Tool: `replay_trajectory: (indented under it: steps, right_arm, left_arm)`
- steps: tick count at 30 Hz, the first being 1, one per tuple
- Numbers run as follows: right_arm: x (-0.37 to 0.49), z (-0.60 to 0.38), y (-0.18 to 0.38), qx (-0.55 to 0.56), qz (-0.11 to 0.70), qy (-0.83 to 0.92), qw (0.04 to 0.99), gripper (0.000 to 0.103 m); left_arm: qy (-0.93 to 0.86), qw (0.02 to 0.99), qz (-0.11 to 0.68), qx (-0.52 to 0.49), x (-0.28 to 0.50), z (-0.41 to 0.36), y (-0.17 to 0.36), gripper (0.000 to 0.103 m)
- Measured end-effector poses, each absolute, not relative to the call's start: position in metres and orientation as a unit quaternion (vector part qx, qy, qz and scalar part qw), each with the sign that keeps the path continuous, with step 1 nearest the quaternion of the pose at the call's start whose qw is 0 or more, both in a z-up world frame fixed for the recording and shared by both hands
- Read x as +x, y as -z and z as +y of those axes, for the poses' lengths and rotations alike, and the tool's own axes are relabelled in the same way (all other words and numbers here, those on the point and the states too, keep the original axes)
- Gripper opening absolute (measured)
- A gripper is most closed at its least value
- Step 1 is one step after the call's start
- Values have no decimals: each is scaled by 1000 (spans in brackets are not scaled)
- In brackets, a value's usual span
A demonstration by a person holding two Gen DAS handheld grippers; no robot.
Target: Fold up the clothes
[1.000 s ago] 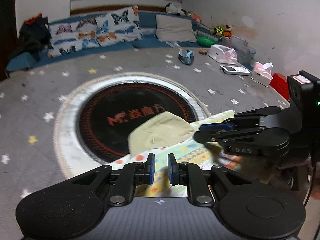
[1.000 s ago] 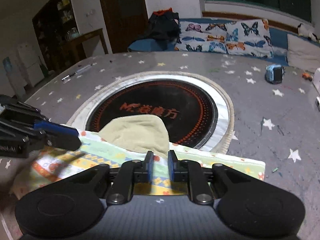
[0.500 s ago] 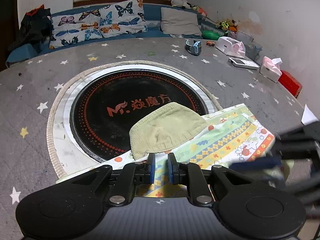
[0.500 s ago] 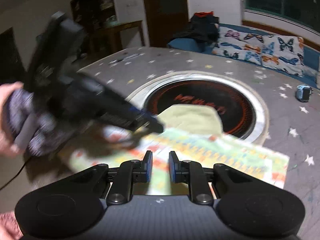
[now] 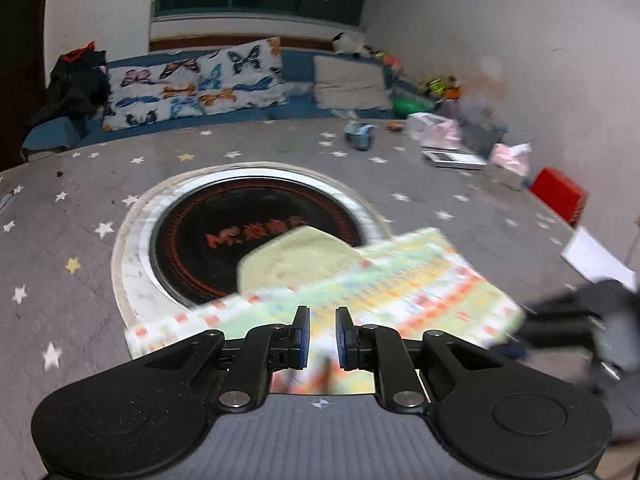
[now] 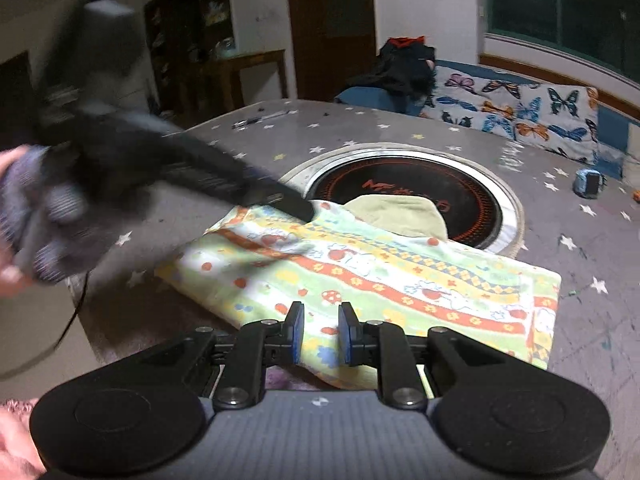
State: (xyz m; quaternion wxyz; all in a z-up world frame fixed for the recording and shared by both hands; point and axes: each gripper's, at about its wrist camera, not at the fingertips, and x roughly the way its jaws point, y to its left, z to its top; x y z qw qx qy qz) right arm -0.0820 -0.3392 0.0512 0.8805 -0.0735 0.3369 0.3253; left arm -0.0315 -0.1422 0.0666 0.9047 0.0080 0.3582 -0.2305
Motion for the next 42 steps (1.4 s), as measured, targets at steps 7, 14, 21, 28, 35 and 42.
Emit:
replay_trajectory:
  steps: [7,14,21,28,35,42]
  right_arm:
    - [-83,-349,-39,-54,350,-306,884,18]
    - [-87,-361,-42,-48,347,-289,891,19]
    - [-81,-385,-34,-36,352,-242,904,23]
    - [-78,-408,-37,-17,350,-212,912,22]
    - [-72,-418,-41,0,345,-204,916,24]
    - [-55,-413,-34,-4,360,-198,912,24]
  left_arm:
    - [238,896,375,4,-69,-146,-38,16]
    - [226,900,372,-36,-76,-130,-30,16]
    - [212,903,369,-54,-83,-113,-29,16]
    - [180,907,372,-80,-86,-86,-25,15]
    - [166,908,371,-99,-85,-70,-31,15]
    - [148,913,366,-98,-62,-60,-38,15]
